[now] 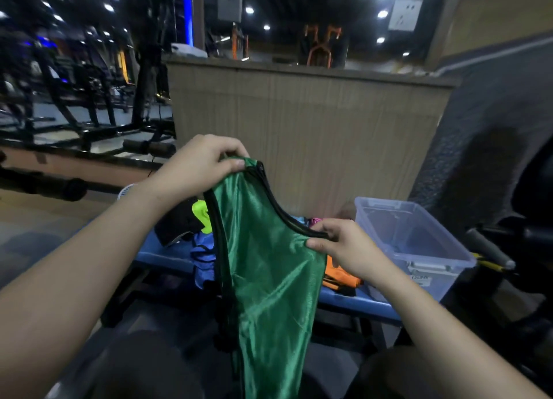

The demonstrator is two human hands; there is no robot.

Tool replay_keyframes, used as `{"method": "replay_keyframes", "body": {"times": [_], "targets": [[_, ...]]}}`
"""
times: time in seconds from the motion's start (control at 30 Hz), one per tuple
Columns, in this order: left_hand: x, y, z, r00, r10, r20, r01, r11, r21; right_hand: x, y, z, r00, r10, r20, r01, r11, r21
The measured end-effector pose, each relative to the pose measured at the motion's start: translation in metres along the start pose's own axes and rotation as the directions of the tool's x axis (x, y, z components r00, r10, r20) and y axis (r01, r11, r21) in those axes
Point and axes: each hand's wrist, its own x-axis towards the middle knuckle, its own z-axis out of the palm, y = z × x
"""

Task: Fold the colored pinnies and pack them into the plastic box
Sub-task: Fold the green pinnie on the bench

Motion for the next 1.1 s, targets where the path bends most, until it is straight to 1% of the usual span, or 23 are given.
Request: {"method": "replay_keyframes", "body": {"times": [0.2,0.4,0.47,0.57,0.73,0.9,1.1], "targets": [[0.002,0.015,-0.025,1.000,0.024,-0.016,-0.024,0.999,-0.026,-0.012,-0.030,-0.019,0.999,-0.010,-0.039,0.009,0.999,-0.031],[0.042,0.004,-0.025,0.999,0.042,0.007,-0.042,0.999,0.016,0.022,-0.026,-0.038,0.998,-0.021,-0.062,0.011,0.987,-0.161],[0.066,-0.009,-0.017,0.999,0.045,0.025,-0.045,0.999,0.009,0.044,-0.017,-0.041,0.997,0.000,-0.078,-0.011,0.990,-0.143],[0.108,-0.033,-0.001,0.998,0.028,0.053,-0.027,0.999,-0.017,0.086,-0.001,-0.044,0.993,0.072,-0.090,-0.078,0.995,-0.066],[0.186,-0.082,0.035,0.998,-0.016,0.065,0.015,1.000,0.008,0.164,0.037,-0.042,0.979,0.170,-0.113,-0.165,0.985,0.045],[0.244,-0.120,0.077,0.997,-0.043,0.066,0.042,0.999,0.029,0.219,0.074,-0.034,0.968,0.220,-0.121,-0.211,0.974,0.083],[0.287,-0.138,0.115,0.997,-0.069,0.040,0.066,0.995,0.076,0.255,0.112,-0.035,0.949,0.278,-0.146,-0.261,0.957,0.125]]}}
